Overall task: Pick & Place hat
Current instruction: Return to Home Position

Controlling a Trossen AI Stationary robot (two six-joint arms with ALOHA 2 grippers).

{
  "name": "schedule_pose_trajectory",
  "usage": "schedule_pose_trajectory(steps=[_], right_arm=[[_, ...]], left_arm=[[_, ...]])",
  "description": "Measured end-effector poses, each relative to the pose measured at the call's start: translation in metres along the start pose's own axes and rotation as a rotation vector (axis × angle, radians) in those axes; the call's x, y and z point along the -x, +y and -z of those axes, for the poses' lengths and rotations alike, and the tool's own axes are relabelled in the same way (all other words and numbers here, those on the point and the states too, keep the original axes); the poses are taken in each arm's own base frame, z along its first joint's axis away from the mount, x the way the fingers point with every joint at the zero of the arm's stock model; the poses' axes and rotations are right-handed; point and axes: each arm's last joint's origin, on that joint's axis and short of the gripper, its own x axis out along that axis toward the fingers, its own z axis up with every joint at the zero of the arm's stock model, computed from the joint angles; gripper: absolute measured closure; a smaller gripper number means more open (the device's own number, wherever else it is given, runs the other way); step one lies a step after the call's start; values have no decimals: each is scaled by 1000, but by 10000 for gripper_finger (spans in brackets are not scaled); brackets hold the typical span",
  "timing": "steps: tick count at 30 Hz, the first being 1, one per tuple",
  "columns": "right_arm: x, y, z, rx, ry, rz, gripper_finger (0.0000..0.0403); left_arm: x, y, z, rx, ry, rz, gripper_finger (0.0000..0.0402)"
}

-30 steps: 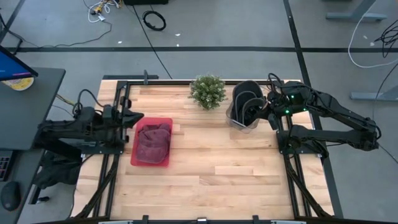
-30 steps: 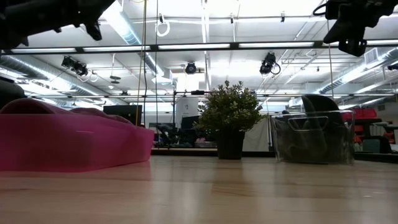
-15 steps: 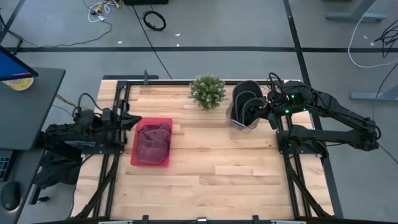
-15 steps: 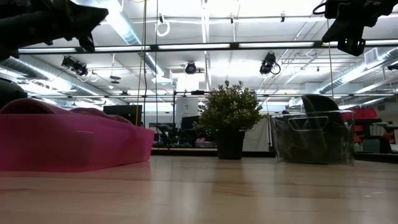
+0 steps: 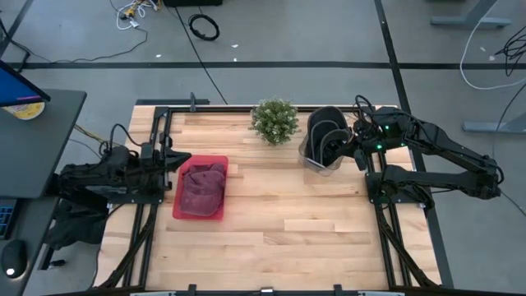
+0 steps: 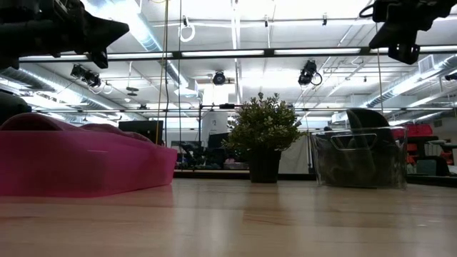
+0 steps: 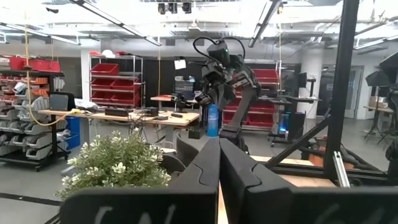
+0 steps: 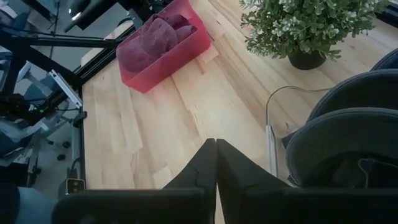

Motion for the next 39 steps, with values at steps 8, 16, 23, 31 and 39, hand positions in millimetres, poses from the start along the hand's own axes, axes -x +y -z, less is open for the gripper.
schedule_pose_trajectory(steps=[8,16,23,31,39], right_arm=[[0,0,-1,3,-8,-2,395],[-1,0,-1,1,-5,-1,395],[-1,0,-1,9,-5,-1,394],[-1,0,-1,58,-4,-1,392],[-1,0,-1,89,-4,-1,392]], left_arm=[[-3,0,21,27,-154,8,399],[-4,0,40,23,-112,-14,399],[-4,2,58,-15,71,-61,399],[-3,2,70,-49,192,-50,399],[-2,1,71,-130,206,2,399]])
